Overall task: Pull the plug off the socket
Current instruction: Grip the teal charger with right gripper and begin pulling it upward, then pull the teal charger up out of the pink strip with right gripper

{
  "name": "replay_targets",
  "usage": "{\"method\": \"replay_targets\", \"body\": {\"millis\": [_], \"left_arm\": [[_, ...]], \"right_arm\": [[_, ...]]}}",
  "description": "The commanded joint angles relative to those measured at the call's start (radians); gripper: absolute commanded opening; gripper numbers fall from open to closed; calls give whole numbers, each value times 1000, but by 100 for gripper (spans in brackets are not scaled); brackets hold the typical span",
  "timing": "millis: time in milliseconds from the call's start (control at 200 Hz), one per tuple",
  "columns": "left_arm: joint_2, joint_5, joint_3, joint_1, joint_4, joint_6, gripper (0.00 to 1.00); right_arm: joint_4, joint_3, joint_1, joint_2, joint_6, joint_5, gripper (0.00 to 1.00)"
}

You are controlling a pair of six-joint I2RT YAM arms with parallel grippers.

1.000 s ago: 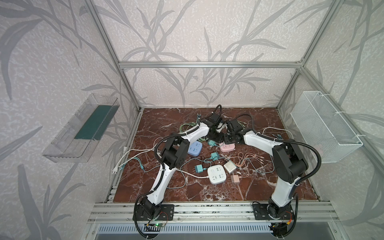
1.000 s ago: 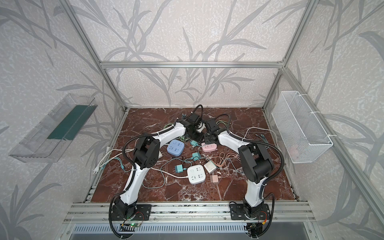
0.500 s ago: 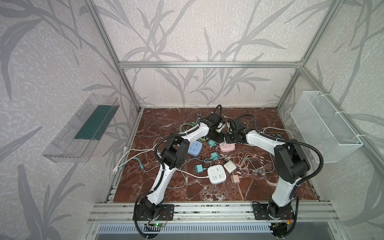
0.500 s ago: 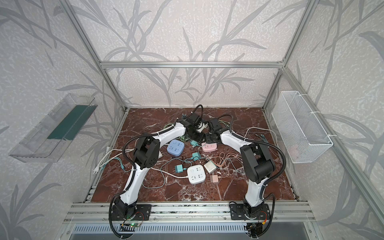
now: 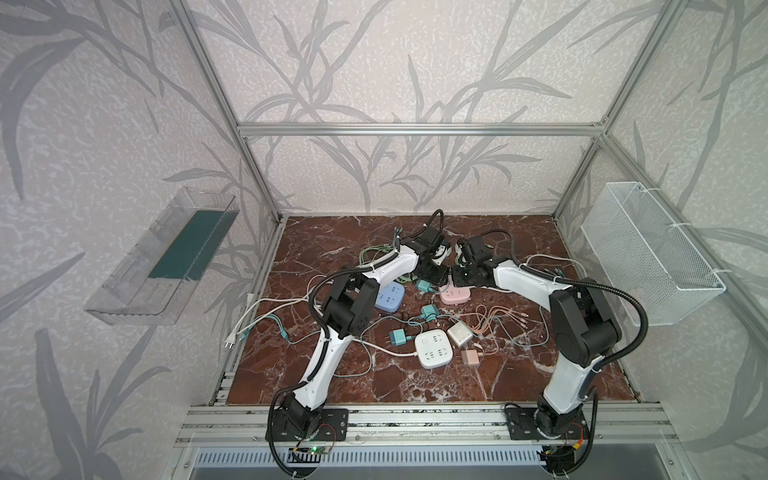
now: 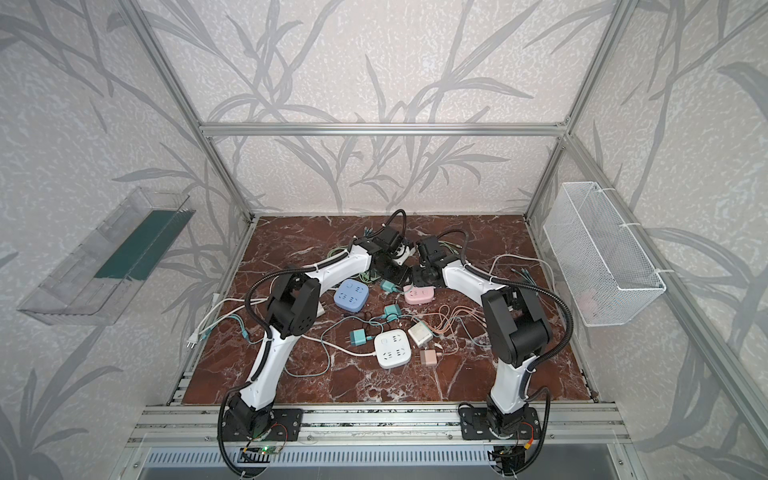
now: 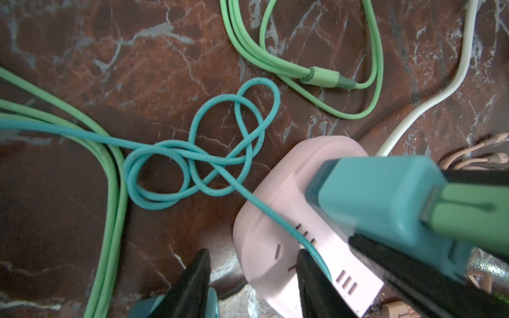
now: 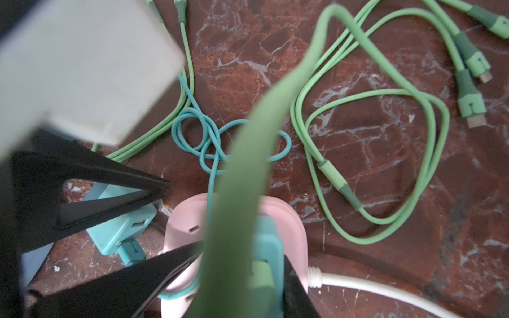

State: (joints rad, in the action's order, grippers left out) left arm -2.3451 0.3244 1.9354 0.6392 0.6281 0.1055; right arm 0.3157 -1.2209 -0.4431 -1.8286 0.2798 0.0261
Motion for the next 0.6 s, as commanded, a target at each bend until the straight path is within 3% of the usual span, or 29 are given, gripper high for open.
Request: {"method": "replay_targets", "body": {"millis": [0,595], "left_arm": [[-58,-44,-11,-3,69,-10,51],[-85,-37,19,-4,100,-3,51]], "right_arm": [[-24,-25,-42,40,-17,26,11],[-3,-67,-94,23,-38,136,11]]}}
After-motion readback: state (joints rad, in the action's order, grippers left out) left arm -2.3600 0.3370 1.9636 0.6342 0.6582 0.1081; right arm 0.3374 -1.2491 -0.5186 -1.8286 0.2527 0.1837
